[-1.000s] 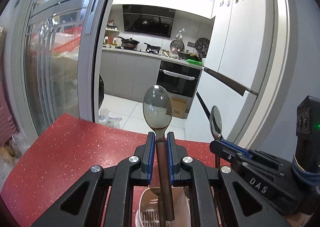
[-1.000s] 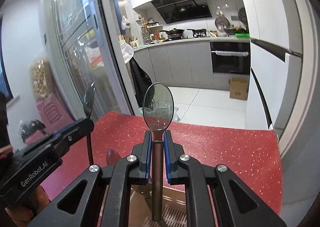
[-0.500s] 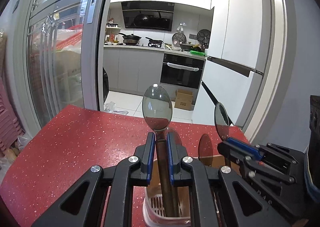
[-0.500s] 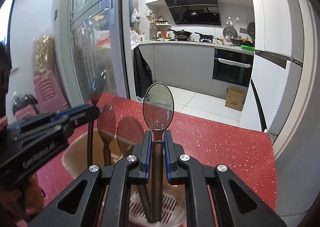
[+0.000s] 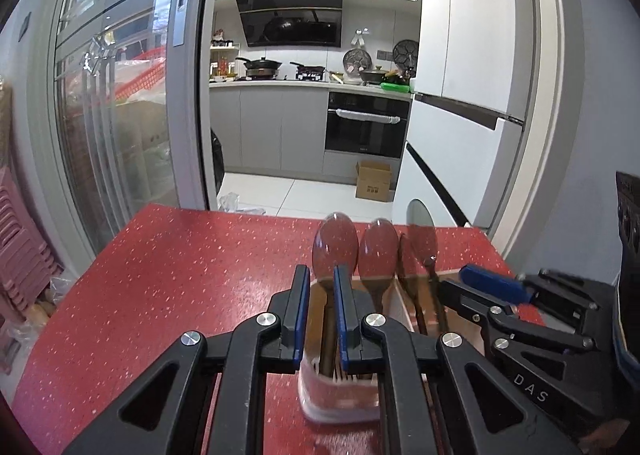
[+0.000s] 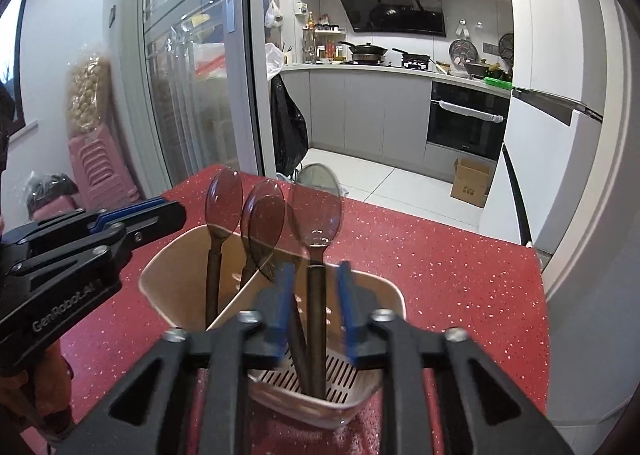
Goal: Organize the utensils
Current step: 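Open both tools to release the spoons into the holder, then move both open tools back over the chopsticks on the table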
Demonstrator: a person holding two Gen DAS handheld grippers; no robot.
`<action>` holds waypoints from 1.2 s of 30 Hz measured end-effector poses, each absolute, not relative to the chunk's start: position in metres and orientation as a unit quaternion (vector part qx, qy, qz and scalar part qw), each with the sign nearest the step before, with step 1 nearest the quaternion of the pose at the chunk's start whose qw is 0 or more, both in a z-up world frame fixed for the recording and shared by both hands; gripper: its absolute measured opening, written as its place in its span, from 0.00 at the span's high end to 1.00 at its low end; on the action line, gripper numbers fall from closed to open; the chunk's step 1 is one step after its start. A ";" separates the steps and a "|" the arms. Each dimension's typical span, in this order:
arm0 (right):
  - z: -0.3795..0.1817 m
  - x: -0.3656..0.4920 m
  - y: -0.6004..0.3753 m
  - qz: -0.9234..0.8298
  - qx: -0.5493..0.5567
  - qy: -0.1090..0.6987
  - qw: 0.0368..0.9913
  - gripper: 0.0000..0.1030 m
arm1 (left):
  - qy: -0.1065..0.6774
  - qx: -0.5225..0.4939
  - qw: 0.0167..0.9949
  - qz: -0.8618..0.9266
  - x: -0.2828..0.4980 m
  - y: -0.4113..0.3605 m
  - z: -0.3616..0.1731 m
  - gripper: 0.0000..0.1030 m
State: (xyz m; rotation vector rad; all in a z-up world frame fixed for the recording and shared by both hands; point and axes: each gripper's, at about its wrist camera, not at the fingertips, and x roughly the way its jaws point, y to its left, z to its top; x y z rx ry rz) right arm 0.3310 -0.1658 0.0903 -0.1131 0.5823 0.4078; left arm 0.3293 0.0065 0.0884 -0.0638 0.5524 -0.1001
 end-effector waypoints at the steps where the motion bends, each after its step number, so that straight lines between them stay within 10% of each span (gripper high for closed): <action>1: 0.090 0.329 -0.166 0.199 -0.055 0.283 0.936 0.62 | 0.276 -0.030 0.959 -0.049 0.326 0.006 0.088 0.61; 36: 0.049 0.184 -0.201 0.182 0.047 0.438 0.879 0.43 | 0.418 -0.027 0.908 -0.021 0.172 0.029 0.042 0.61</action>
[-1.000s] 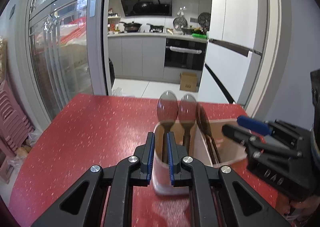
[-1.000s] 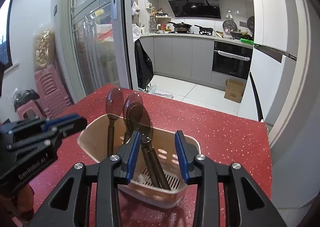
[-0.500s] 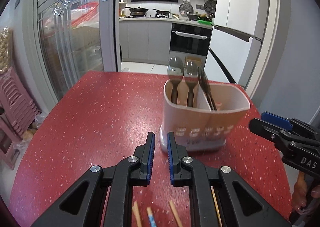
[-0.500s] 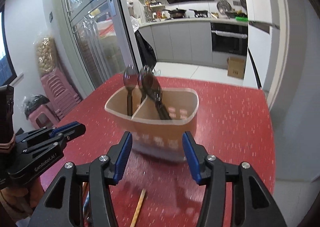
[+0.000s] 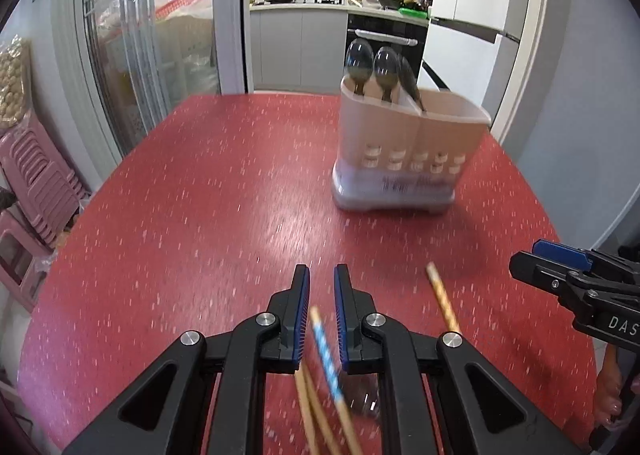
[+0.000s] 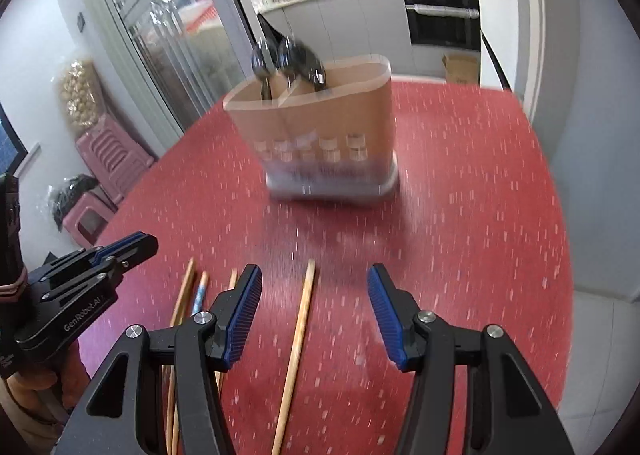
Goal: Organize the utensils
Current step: 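Move both open tools back over the chopsticks on the table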
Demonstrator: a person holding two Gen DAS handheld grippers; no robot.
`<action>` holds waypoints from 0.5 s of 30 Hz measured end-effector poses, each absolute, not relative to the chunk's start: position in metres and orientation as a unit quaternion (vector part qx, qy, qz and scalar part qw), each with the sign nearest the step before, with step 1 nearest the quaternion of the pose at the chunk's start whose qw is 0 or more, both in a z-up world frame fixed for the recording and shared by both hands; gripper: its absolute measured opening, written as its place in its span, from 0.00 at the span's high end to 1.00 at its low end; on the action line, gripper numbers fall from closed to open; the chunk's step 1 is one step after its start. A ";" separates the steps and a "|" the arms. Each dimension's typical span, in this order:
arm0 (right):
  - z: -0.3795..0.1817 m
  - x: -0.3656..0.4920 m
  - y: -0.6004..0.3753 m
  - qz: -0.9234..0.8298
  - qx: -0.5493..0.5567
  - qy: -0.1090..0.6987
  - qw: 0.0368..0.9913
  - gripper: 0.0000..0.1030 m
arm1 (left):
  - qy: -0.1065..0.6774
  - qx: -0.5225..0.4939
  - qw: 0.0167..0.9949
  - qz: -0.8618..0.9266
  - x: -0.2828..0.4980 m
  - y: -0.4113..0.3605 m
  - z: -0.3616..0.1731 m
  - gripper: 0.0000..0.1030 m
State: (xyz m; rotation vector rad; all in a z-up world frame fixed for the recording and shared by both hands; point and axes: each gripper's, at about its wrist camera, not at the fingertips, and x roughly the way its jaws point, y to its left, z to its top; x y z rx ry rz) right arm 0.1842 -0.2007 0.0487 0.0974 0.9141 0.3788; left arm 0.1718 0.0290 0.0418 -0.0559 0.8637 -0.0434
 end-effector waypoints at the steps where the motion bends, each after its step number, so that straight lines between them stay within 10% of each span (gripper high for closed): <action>1: 0.044 0.181 -0.202 0.180 0.049 0.445 0.876 0.43 | 0.423 -0.030 0.905 -0.018 0.166 0.032 0.038 0.61; 15: 0.004 0.130 -0.182 0.180 0.036 0.518 0.836 0.43 | 0.486 -0.067 0.871 -0.001 0.112 0.067 -0.013 0.61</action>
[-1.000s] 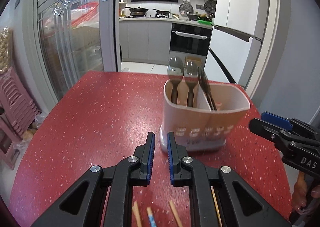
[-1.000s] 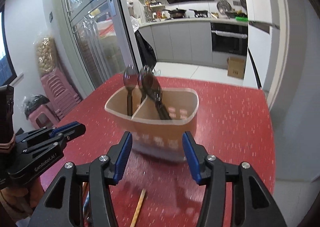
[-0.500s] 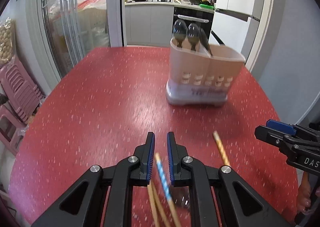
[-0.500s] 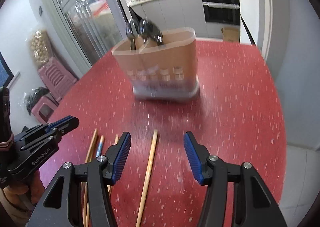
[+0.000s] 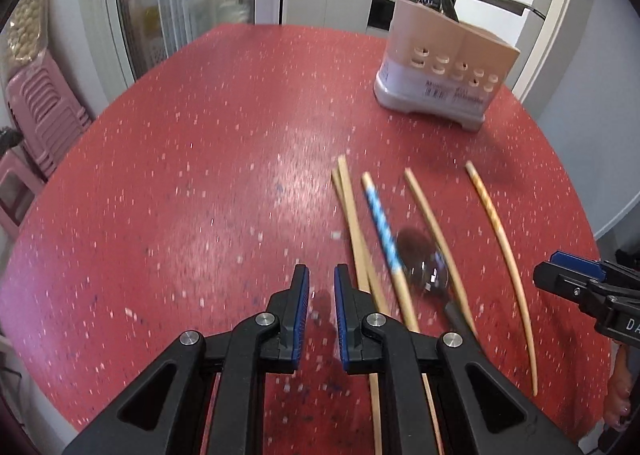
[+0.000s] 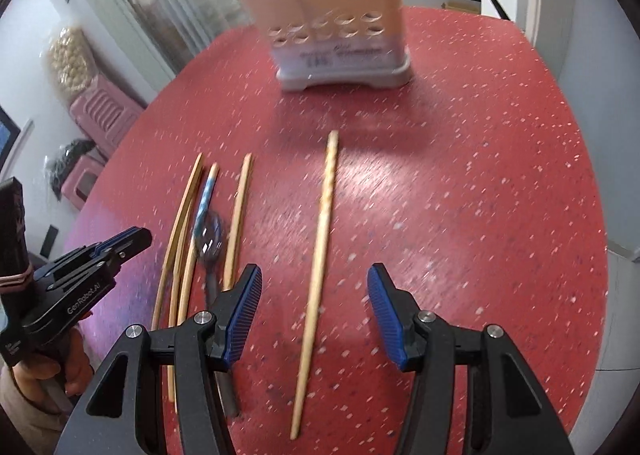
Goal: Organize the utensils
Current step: 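Move both open tools back over the chopsticks on the table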
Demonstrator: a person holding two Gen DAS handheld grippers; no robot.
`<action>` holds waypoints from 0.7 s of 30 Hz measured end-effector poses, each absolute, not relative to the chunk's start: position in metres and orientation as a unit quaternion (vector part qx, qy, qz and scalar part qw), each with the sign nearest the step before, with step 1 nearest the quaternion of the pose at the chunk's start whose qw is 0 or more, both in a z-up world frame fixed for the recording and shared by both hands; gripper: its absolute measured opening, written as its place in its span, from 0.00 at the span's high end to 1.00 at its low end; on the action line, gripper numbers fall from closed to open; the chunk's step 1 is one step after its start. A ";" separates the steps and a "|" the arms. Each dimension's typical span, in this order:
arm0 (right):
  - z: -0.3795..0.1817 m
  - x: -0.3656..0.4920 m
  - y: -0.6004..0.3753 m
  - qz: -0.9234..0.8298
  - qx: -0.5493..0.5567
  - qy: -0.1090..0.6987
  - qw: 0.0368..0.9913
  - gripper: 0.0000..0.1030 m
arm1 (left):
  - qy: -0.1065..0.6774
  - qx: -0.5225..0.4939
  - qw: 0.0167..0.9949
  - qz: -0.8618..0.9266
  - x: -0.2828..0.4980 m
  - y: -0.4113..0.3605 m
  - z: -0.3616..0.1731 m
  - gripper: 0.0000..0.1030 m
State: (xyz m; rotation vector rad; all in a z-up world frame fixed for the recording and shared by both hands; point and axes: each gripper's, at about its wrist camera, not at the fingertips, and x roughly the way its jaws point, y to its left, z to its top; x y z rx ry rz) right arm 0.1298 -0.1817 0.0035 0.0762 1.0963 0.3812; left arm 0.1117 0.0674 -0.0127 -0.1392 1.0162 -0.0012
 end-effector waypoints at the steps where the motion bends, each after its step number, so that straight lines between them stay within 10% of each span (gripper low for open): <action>1: 0.003 0.128 -0.179 0.181 0.031 0.520 0.834 0.43 | 0.487 -0.067 0.871 0.000 0.109 0.067 -0.014 0.61; 10: 0.000 0.110 -0.149 0.216 0.005 0.530 0.820 0.43 | 0.491 -0.082 0.867 0.013 0.095 0.079 -0.024 0.55; 11: 0.000 0.109 -0.145 0.219 0.000 0.529 0.820 0.43 | 0.493 -0.086 0.866 0.016 0.094 0.081 -0.026 0.15; 12: 0.000 0.109 -0.142 0.219 -0.007 0.527 0.821 0.43 | 0.497 -0.090 0.863 0.022 0.095 0.084 -0.027 0.00; 21: -0.007 0.129 -0.158 0.168 -0.004 0.542 0.824 0.43 | 0.503 -0.082 0.860 0.016 0.094 0.087 -0.029 0.00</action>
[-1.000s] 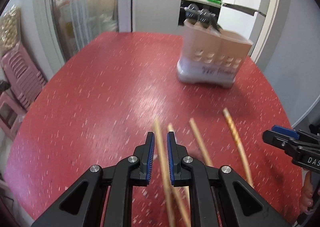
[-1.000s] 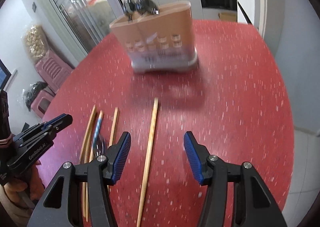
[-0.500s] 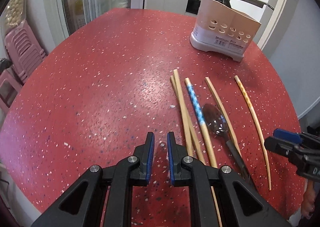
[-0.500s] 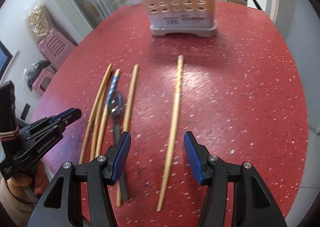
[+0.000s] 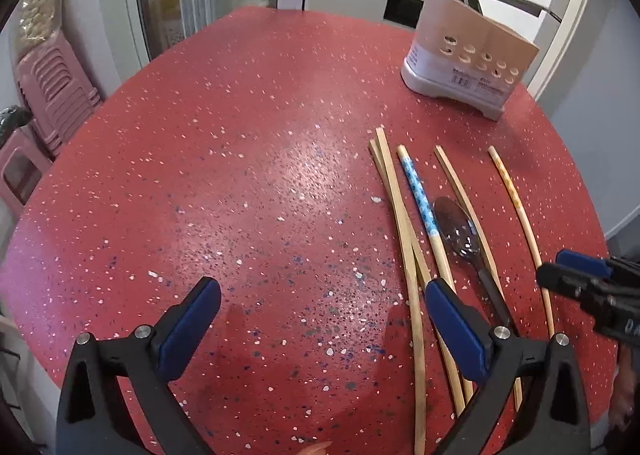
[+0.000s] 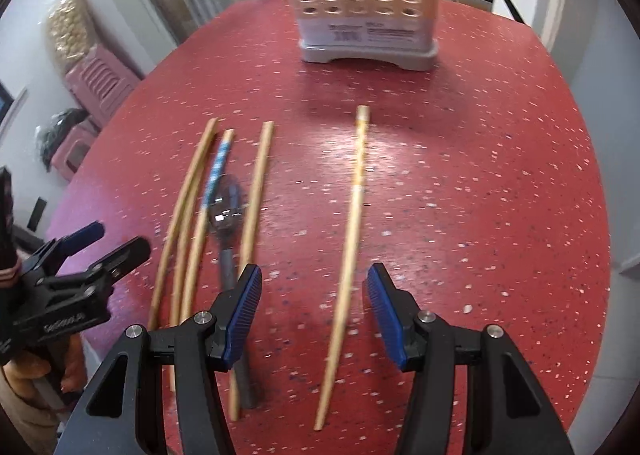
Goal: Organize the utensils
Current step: 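Move both open tools back over the chopsticks on the table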
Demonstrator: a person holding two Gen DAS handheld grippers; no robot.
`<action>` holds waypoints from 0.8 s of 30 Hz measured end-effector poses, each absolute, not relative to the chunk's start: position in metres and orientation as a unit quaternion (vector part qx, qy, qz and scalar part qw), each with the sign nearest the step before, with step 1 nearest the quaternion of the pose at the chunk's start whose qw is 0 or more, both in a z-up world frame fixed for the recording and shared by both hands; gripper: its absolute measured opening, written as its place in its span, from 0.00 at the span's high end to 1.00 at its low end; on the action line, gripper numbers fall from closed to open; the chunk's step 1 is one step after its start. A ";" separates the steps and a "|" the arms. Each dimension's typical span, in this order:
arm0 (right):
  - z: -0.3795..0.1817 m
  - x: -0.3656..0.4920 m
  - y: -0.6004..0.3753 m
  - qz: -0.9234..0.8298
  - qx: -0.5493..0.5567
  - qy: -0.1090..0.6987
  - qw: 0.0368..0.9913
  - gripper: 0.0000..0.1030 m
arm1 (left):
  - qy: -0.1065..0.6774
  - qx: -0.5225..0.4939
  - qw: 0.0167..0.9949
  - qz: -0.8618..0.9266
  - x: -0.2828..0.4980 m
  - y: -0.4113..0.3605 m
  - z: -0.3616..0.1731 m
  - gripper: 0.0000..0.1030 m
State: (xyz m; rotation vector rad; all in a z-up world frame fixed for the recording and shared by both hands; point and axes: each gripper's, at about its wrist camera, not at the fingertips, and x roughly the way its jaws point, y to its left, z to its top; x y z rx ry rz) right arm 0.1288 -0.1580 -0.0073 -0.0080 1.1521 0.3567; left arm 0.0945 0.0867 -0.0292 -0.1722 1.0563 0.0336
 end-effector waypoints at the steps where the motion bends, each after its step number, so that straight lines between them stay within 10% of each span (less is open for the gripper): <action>1: -0.008 0.128 -0.161 0.165 0.001 0.544 0.823 0.43 | 0.506 -0.083 0.858 0.013 0.096 0.086 -0.030 0.00; 24: -0.019 0.155 -0.156 0.137 -0.019 0.568 0.811 0.43 | 0.526 -0.039 0.849 0.010 0.124 0.078 -0.045 0.00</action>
